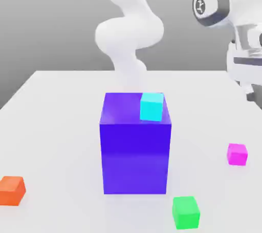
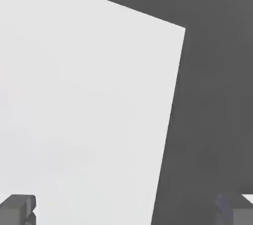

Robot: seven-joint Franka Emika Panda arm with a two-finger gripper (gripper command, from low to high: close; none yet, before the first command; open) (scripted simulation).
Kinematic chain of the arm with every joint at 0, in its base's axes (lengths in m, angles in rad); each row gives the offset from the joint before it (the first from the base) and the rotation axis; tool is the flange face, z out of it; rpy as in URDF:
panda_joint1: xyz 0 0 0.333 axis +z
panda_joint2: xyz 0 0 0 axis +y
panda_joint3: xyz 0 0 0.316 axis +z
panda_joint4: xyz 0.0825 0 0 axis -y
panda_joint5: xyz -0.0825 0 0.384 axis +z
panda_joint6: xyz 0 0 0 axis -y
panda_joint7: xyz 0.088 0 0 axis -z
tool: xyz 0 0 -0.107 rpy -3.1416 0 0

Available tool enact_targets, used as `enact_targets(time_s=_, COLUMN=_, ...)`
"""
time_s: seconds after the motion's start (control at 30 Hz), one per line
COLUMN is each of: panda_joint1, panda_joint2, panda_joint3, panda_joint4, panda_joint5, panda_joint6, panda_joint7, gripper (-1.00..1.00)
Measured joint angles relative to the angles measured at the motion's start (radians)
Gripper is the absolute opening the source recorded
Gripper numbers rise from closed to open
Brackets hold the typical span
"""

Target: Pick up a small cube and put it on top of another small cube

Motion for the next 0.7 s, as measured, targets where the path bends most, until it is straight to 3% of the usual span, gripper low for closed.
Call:
enact_targets(time_s=0.27, panda_joint1=0.124, panda_joint2=0.149, panda_joint3=0.045, panda_joint4=-0.066, panda_joint5=0.002, panda_joint6=0.085, panda_joint7=-0.339, gripper=0.0)
enact_targets(time_s=0.5, panda_joint1=0.191, panda_joint2=0.277, panda_joint3=0.091, panda_joint4=-0.125, panda_joint5=-0.064, panda_joint6=0.161, panda_joint7=-0.587, gripper=0.0)
enact_targets(time_s=0.7, panda_joint1=0.195, panda_joint2=0.474, panda_joint3=0.095, panda_joint4=-0.101, panda_joint5=-0.095, panda_joint6=0.316, panda_joint7=-0.615, gripper=0.0)
